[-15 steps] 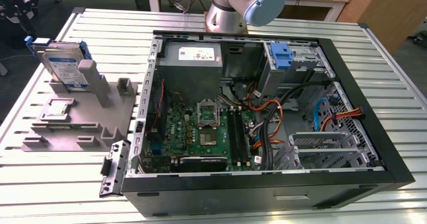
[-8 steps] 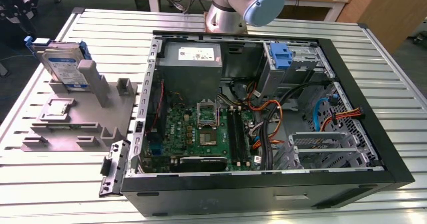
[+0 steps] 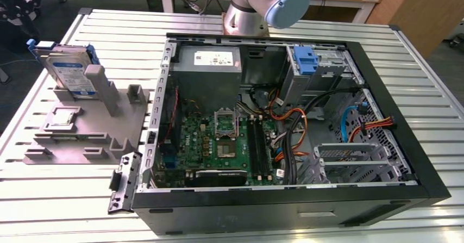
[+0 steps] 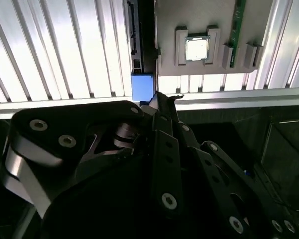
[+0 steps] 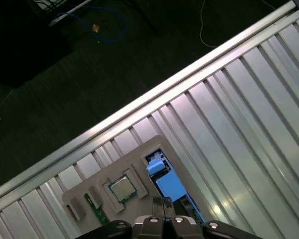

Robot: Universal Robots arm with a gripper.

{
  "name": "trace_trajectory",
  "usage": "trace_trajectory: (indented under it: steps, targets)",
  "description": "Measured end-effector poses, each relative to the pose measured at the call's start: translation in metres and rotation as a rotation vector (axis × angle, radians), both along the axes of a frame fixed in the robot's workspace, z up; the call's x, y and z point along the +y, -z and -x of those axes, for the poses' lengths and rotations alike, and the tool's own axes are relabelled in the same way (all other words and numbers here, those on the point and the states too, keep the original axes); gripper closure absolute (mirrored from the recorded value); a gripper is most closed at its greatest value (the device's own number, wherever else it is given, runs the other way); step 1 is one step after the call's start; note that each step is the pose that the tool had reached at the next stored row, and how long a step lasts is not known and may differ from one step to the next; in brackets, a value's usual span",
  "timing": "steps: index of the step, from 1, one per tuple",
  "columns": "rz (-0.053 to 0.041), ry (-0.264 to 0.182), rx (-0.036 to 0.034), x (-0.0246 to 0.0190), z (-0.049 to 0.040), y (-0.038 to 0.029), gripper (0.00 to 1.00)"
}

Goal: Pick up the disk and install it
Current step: 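Pick up the disk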

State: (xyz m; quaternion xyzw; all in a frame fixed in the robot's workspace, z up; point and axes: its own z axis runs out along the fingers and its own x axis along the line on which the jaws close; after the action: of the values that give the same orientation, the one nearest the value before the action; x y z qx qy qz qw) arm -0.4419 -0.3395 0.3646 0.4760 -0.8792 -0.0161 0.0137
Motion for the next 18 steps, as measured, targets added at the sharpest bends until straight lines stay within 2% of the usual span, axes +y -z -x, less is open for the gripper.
trace_trajectory:
  steps: [18]
  targets:
    - [-0.0001,-0.307,0.0,0.0,0.0,0.0003,0.9]
